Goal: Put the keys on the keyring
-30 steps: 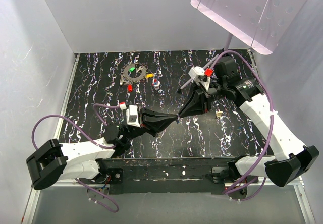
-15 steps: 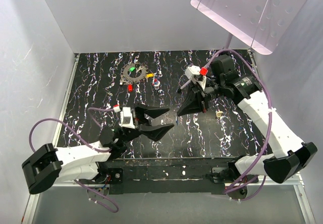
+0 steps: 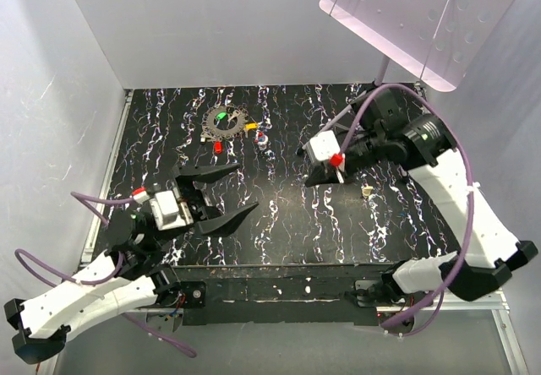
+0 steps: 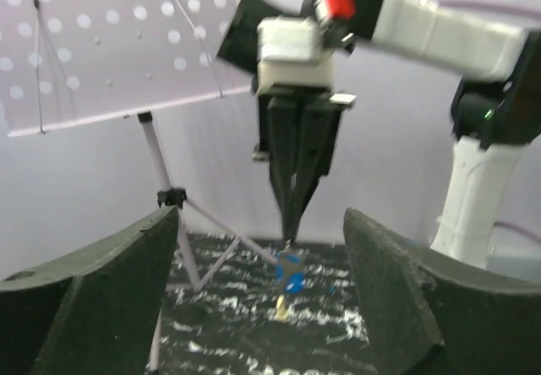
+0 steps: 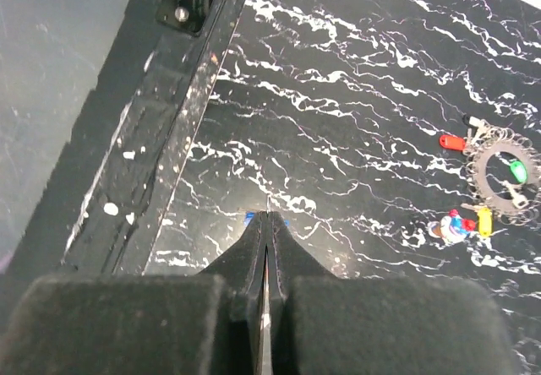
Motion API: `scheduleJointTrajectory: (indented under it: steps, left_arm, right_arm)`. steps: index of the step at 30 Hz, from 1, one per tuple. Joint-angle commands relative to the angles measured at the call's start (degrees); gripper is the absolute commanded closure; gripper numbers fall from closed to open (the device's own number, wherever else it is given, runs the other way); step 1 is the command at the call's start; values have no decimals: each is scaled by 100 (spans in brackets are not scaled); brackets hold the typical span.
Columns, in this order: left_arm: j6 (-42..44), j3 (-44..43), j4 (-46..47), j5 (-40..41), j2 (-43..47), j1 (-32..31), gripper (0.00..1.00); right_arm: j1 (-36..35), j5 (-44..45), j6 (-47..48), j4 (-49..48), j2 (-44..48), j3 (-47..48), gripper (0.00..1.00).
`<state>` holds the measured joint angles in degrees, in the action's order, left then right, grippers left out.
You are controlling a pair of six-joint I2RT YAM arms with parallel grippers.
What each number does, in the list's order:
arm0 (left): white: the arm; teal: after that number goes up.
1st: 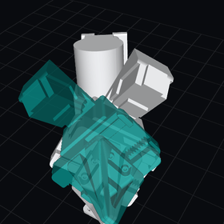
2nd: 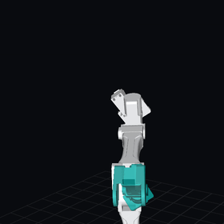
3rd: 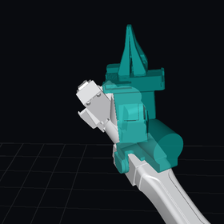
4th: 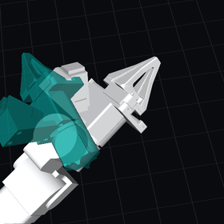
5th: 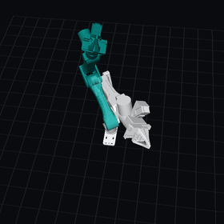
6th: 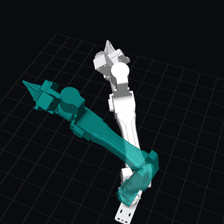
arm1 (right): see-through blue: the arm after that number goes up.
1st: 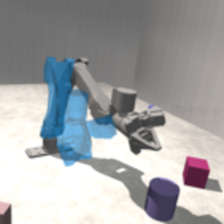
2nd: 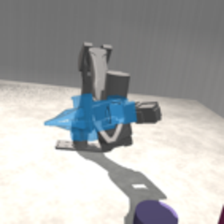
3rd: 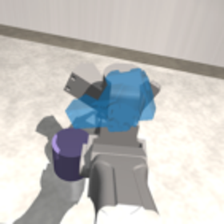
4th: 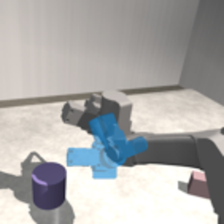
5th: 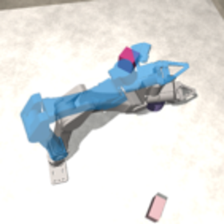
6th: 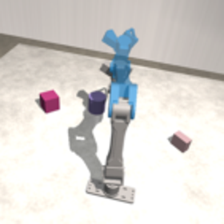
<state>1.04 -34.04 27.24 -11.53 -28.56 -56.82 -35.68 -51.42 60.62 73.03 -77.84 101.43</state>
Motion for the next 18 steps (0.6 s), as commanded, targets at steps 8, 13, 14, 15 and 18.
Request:
scheduleJointTrajectory:
  steps: [8,13,14,15,18]
  left_arm:
    - [2110,-753,-2137,-711,-1195,30,47]
    - [2243,-744,-1583,-824,-1696,30,60]
    - [2225,-727,-1477,-877,-1819,30,61]
    - [2190,-727,-1407,-912,-1907,30,61]
    - [2146,-700,-1301,-974,-2048,30,63]
  right_arm:
    - [-984,1836,495,-1413,1376,-1510,99]
    - [-1160,2215,170,-2100,1474,-1863,99]
    - [-1160,2250,109,-2153,1465,-1881,99]
    - [-1169,2268,73,-2188,1456,-1916,99]
    - [-1169,2294,-67,-2267,1456,-1951,99]
